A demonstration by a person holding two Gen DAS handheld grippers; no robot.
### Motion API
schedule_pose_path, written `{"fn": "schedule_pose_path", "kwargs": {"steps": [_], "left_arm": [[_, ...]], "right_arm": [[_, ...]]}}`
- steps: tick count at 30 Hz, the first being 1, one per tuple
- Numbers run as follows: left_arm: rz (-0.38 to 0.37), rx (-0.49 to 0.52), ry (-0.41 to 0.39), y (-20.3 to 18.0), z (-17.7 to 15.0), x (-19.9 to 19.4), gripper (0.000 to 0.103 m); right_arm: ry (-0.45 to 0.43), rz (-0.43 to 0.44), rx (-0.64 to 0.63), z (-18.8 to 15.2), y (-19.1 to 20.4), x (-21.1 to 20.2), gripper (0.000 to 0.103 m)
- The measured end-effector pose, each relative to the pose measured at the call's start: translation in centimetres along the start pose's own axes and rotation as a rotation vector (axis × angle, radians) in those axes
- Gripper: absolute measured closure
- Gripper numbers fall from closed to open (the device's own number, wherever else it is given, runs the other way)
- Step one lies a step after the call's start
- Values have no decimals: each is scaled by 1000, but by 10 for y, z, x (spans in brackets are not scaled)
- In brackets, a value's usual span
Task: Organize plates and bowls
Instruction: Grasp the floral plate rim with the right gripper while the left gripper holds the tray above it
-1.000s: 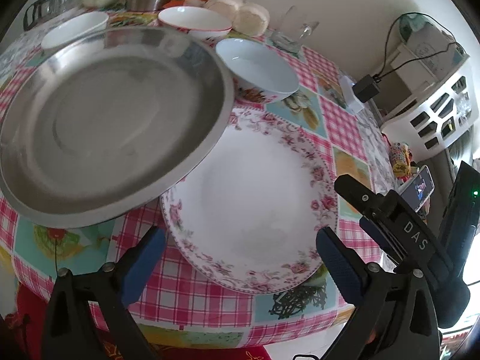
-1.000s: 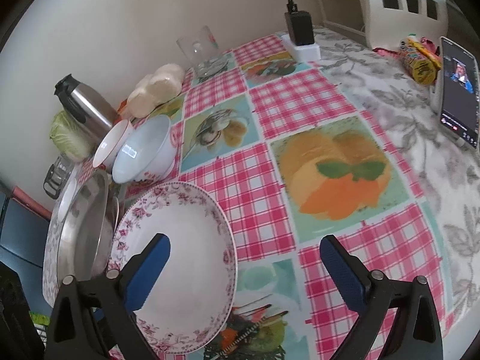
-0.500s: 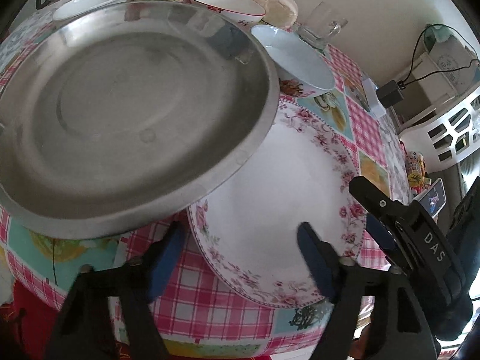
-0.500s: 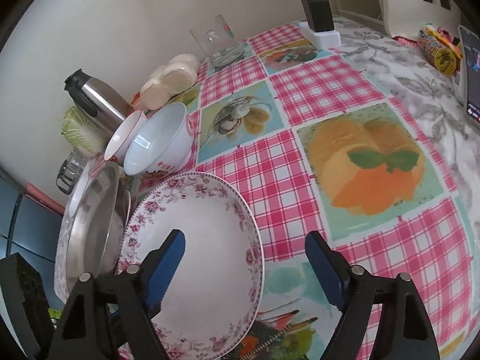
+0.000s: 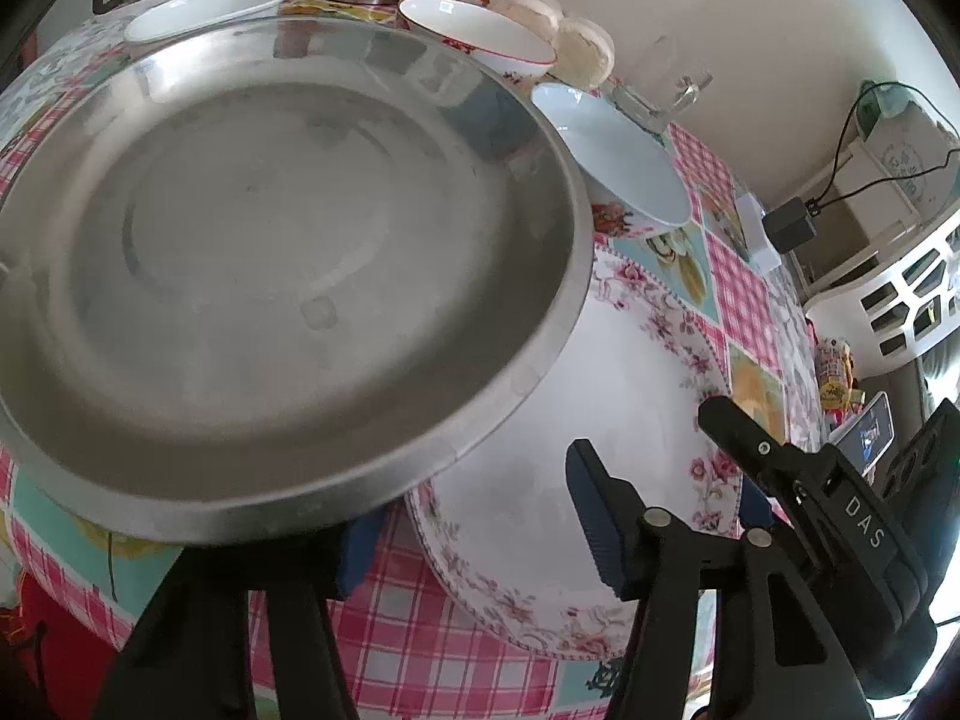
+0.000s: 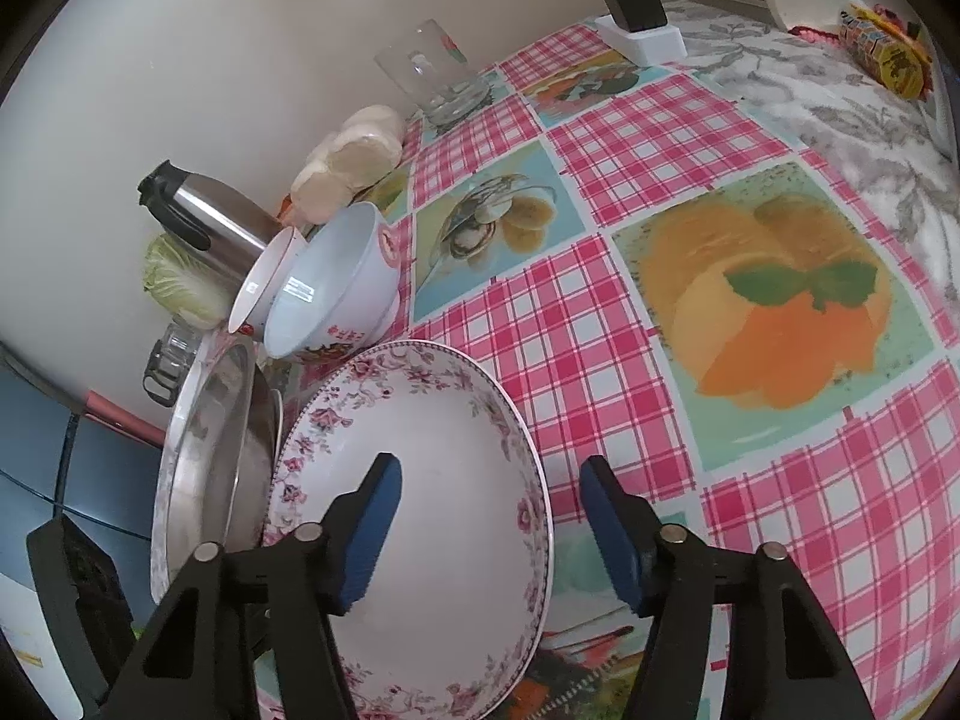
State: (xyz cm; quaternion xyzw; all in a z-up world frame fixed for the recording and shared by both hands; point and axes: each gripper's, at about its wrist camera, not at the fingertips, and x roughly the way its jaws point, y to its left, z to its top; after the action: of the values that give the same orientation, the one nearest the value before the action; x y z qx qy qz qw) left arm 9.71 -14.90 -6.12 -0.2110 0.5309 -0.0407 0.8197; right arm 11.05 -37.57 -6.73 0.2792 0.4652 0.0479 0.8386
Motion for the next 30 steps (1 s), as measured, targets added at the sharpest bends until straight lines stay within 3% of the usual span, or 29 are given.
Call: {"fn": "schedule_pose_path", "kwargs": {"steps": [4,13,18,23,30], "left_arm": [[14,17,-29,-1,3,2,54],[27,37,-57,-4,5,6,55],[47,39,-82,-3,5,6,64],[73,68,-104,-5,5,10,80],[61,100,-93,-10,0,11,80]], "right_arm": [[1,-1,10,0,-1,2,48],[2,-26,20,-1,-6,2,72],[-3,-37,24,-1,-9,2,76],[-3,-46,19,-1,-10,1,78],[-14,-80,41,1,-19,-5,82]]}}
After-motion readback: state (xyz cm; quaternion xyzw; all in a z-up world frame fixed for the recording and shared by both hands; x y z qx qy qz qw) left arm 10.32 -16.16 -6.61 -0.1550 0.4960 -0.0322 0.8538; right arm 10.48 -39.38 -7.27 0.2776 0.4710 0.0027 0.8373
